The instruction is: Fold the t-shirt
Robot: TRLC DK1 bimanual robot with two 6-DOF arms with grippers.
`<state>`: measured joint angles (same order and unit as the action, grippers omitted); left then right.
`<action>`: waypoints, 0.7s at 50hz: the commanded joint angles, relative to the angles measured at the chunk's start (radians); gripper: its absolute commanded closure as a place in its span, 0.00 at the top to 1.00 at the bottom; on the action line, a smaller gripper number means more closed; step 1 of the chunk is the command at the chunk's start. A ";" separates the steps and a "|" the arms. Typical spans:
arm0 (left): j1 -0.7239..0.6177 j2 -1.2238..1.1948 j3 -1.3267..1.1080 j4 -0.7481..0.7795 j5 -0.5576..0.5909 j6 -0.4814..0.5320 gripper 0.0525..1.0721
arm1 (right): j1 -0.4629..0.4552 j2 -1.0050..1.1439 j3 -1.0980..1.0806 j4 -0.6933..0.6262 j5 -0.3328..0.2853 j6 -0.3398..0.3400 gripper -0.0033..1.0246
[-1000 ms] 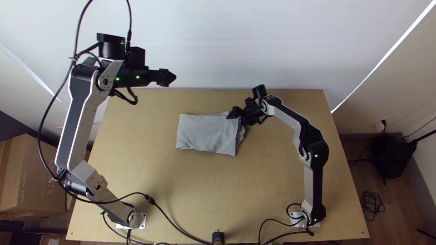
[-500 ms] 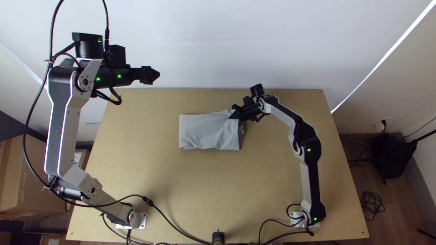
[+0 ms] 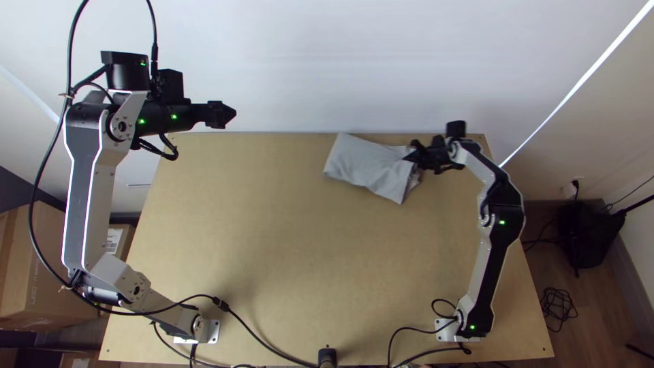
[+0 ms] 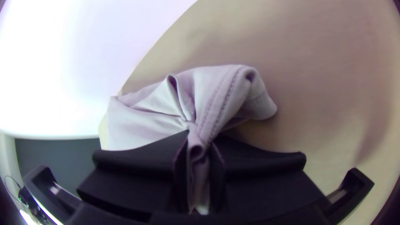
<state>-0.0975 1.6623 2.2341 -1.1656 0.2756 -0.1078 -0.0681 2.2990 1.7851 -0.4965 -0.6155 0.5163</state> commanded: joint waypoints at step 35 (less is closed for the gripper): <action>0.016 -0.084 -0.019 -0.019 0.011 0.005 0.96 | -0.564 -0.056 0.025 0.018 0.039 -0.071 0.96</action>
<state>-0.0875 1.6211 2.2261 -1.1740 0.2768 -0.1078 -0.5903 2.2715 1.7863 -0.4786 -0.5865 0.4816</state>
